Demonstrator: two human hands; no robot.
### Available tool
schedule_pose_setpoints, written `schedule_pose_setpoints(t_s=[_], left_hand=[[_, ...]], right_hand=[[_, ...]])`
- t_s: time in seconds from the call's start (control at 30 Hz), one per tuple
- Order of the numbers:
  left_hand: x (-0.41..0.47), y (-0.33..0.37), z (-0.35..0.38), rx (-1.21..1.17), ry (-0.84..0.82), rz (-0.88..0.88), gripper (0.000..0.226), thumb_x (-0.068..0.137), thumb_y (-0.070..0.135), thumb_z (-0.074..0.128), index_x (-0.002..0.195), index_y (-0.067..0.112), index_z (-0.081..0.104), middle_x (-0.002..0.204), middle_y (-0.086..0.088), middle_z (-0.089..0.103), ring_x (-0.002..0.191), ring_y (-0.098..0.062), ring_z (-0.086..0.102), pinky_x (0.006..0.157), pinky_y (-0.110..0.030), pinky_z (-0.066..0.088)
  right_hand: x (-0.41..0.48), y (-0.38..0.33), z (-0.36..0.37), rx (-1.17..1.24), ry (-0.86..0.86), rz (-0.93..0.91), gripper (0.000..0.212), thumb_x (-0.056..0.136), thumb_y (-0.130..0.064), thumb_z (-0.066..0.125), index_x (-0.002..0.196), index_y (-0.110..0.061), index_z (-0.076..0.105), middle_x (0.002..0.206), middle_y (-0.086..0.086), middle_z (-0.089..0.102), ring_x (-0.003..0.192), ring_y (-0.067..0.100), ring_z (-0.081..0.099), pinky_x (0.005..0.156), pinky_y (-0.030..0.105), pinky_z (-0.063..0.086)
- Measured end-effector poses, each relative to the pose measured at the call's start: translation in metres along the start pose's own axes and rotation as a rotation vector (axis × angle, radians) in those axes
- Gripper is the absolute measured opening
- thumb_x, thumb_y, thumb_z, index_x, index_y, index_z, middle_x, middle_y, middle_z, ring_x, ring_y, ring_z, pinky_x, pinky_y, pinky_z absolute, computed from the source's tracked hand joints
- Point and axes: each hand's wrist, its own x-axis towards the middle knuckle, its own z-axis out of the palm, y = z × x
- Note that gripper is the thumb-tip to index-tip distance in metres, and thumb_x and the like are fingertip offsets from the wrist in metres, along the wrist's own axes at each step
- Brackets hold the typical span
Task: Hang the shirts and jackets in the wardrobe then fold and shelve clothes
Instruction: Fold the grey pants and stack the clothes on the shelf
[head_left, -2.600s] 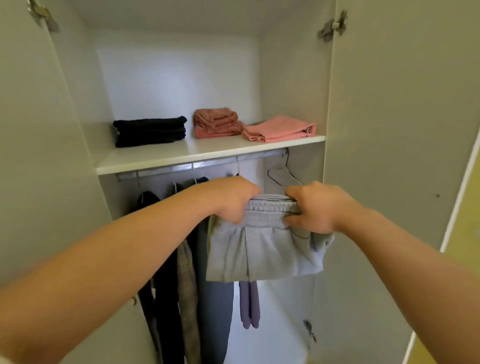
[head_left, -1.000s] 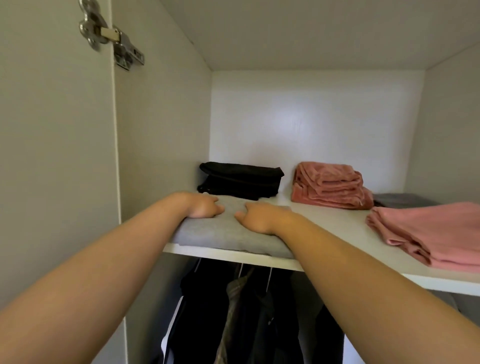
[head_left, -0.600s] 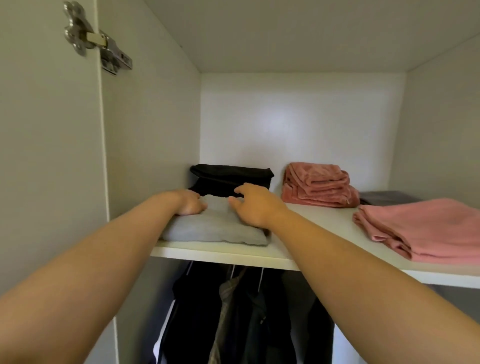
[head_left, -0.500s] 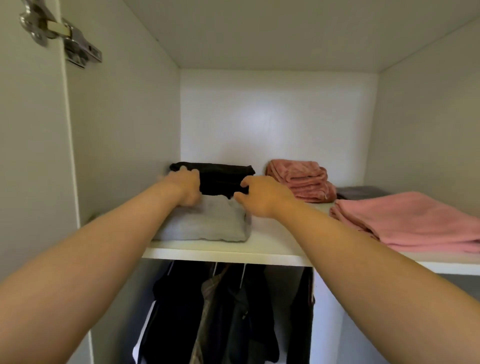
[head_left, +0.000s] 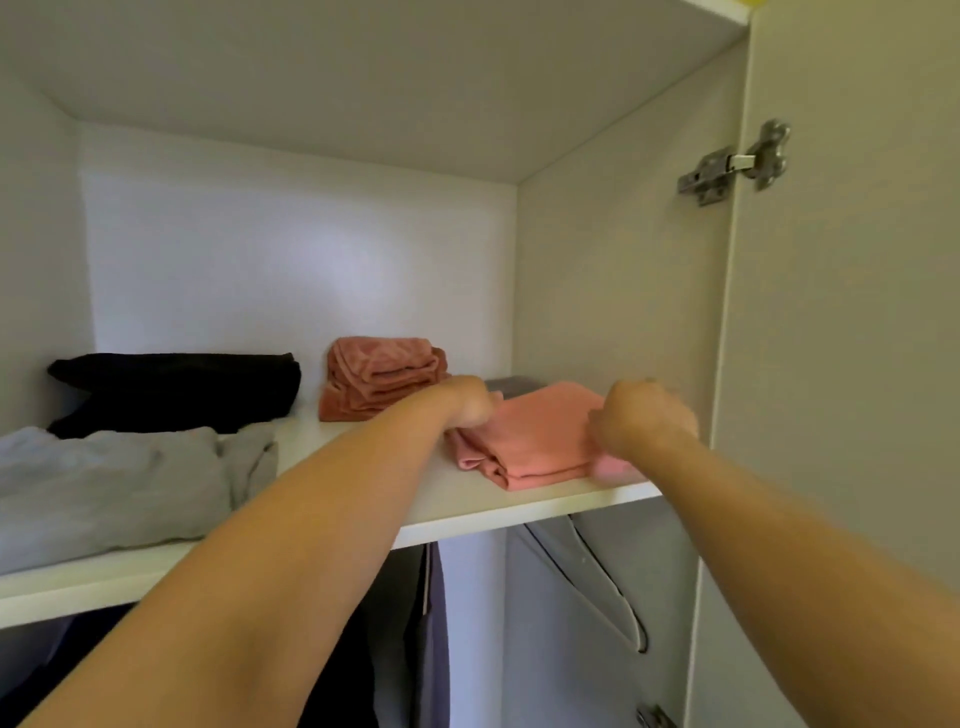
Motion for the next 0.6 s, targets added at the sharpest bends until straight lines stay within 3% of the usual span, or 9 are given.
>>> schedule_pose_setpoints(t_s=[0.07,0.17,0.23,0.3,0.37,0.43,0.5,0.6], left_hand=[[0.014,-0.005,0.016,-0.135,-0.010,-0.079,0.064,0.106,0.049,0.032,0.148,0.002,0.041,0.156,-0.018,0.037,0.140,-0.032,0.041,0.115,-0.036,0.032],[0.031,-0.012,0.033,-0.274,-0.013,-0.130,0.053,0.098,0.046,0.053,0.130,0.004,0.059,0.136,-0.015,0.060,0.115,-0.028,0.060,0.093,-0.029,0.044],[0.039,-0.017,0.031,-0.370,-0.063,-0.153,0.057,0.084,0.042,0.072,0.126,0.005,0.059,0.122,-0.013,0.067,0.103,-0.026,0.066,0.089,-0.030,0.051],[0.037,-0.021,0.022,-0.548,-0.250,-0.215,0.045,0.074,0.042,0.083,0.103,0.012,0.064,0.085,-0.006,0.070,0.074,-0.019,0.065,0.066,-0.025,0.046],[0.030,-0.024,0.014,-0.635,-0.441,-0.254,0.037,0.067,0.041,0.088,0.083,0.020,0.063,0.065,0.001,0.064,0.062,-0.012,0.055,0.057,-0.023,0.035],[0.016,-0.019,0.010,-0.715,-0.561,-0.214,0.033,0.068,0.038,0.087,0.086,0.022,0.065,0.073,0.002,0.065,0.067,-0.012,0.058,0.064,-0.021,0.041],[0.004,-0.012,0.007,-0.850,-0.645,-0.180,0.032,0.077,0.028,0.081,0.103,0.015,0.068,0.089,-0.005,0.072,0.079,-0.019,0.068,0.078,-0.027,0.055],[-0.011,-0.003,0.002,-0.992,-0.708,-0.172,0.015,0.087,0.021,0.070,0.091,0.007,0.066,0.078,-0.014,0.073,0.066,-0.026,0.072,0.067,-0.034,0.060]], right_hand=[[-0.007,0.006,0.002,-0.012,-0.081,0.046,0.037,0.092,-0.034,0.052,0.123,-0.018,0.063,0.125,0.008,0.062,0.112,0.032,0.061,0.079,0.037,0.046],[-0.003,0.007,0.011,-0.150,-0.316,-0.035,0.045,0.090,-0.037,0.053,0.135,-0.027,0.054,0.138,0.009,0.051,0.126,0.035,0.049,0.100,0.046,0.045],[0.000,0.003,0.013,-0.091,-0.359,-0.006,0.041,0.098,-0.036,0.043,0.131,-0.016,0.057,0.133,0.011,0.056,0.122,0.032,0.051,0.107,0.045,0.039],[0.000,0.001,0.012,0.036,-0.375,0.041,0.037,0.103,-0.037,0.037,0.104,-0.009,0.062,0.103,0.009,0.063,0.092,0.025,0.058,0.096,0.036,0.046],[0.001,0.002,0.010,0.278,-0.394,0.152,0.035,0.102,-0.042,0.040,0.094,-0.012,0.056,0.083,0.007,0.058,0.072,0.021,0.056,0.075,0.032,0.053],[0.000,0.007,0.006,0.445,-0.432,0.296,0.030,0.099,-0.038,0.046,0.093,-0.010,0.055,0.080,0.009,0.063,0.066,0.024,0.061,0.063,0.031,0.055],[-0.002,0.008,0.001,0.544,-0.540,0.402,0.027,0.098,-0.032,0.047,0.101,-0.008,0.058,0.089,0.014,0.072,0.076,0.029,0.069,0.072,0.043,0.059],[-0.001,0.003,-0.014,0.613,-0.568,0.405,0.023,0.099,-0.028,0.052,0.101,-0.006,0.059,0.093,0.014,0.074,0.083,0.030,0.073,0.071,0.043,0.061]])
